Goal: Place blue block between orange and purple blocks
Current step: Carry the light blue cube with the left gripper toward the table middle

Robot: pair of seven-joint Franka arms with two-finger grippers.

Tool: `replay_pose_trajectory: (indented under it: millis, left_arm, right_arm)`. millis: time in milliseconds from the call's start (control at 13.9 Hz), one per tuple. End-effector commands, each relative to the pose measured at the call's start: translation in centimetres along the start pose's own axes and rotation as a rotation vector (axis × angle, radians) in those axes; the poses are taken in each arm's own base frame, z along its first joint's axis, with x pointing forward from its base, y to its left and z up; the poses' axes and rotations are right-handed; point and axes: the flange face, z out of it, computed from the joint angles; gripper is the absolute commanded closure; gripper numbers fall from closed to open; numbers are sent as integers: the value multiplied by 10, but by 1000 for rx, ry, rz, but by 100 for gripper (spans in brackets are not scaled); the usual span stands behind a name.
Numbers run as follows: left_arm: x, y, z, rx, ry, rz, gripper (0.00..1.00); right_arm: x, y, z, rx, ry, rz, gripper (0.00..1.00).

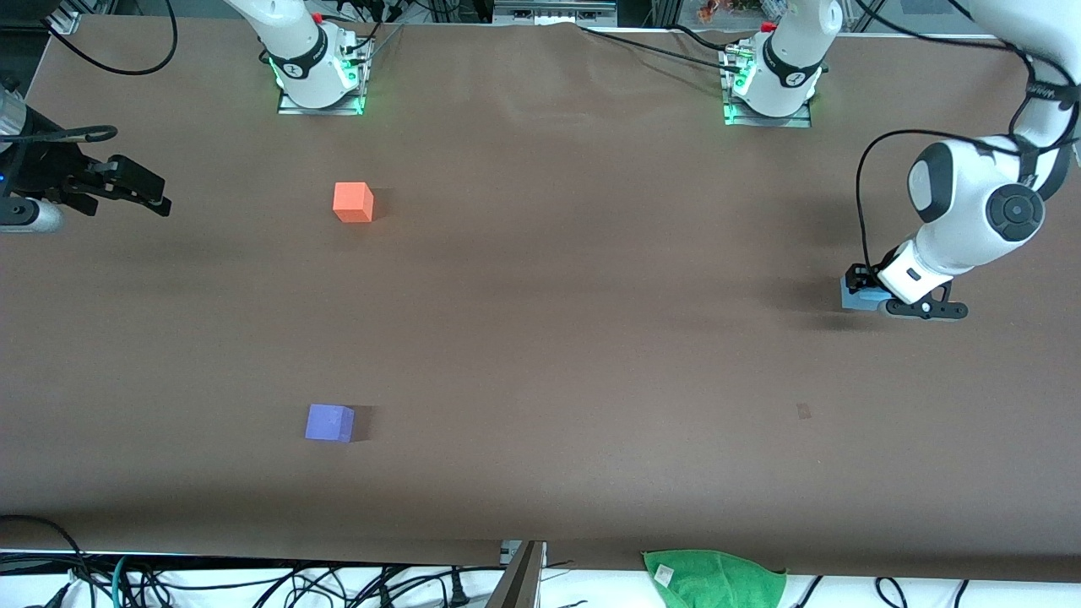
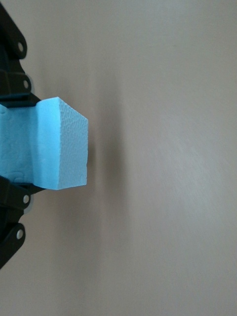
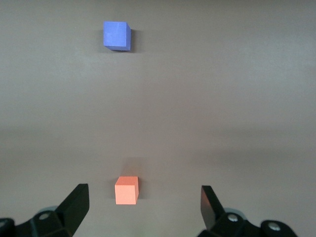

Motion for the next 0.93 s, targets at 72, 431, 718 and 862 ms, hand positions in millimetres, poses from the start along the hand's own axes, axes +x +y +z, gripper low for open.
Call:
replay_pose_trajectory:
  millis: [72,431,718,862]
  left_arm:
    - [36,77,-92,6,-50,84,78]
    - [63,252,-120,-54,-6,100,77]
    - [74,419,-74,-117,-38,30,77]
    - [74,481,-33,-111,-6,36,77]
  right_arm:
    - [3,1,-5,-1,8,-1,0]
    - [5,1,-6,-1,27,-2,0]
    - [9,3,-8,1,57,2,0]
    - [11,3,-9,5,76,12,0]
